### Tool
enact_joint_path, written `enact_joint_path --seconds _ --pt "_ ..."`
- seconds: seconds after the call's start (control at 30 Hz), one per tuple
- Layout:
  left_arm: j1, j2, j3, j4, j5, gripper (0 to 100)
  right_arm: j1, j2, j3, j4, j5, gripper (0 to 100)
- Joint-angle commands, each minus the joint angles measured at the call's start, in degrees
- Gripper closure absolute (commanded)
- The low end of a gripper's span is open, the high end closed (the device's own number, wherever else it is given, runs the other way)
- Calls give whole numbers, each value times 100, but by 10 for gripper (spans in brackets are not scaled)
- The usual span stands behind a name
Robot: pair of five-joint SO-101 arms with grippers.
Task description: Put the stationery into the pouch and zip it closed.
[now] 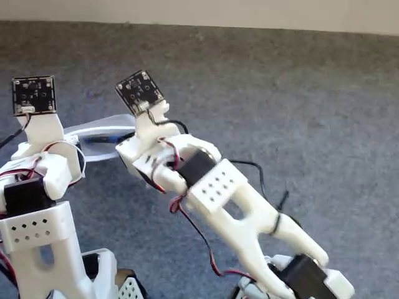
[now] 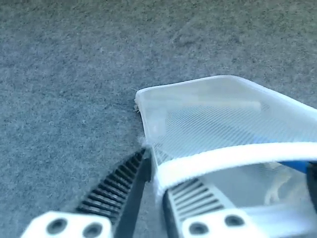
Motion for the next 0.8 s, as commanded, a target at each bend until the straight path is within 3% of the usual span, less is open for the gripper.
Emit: enact_joint_path --seconds 0.0,0.27,0.63,0.77 --pt "127 -57 -57 9 -44 990 242 576 -303 171 -26 993" --pt "127 -57 -57 9 -44 990 233 -66 -1525 1965 -35 993" --pt "119 -66 -66 9 -44 991 277 -2123 -1692 2264 0 989" --pt "-277 -66 -92 -26 -9 992 295 -2273 -1727 2536 0 988"
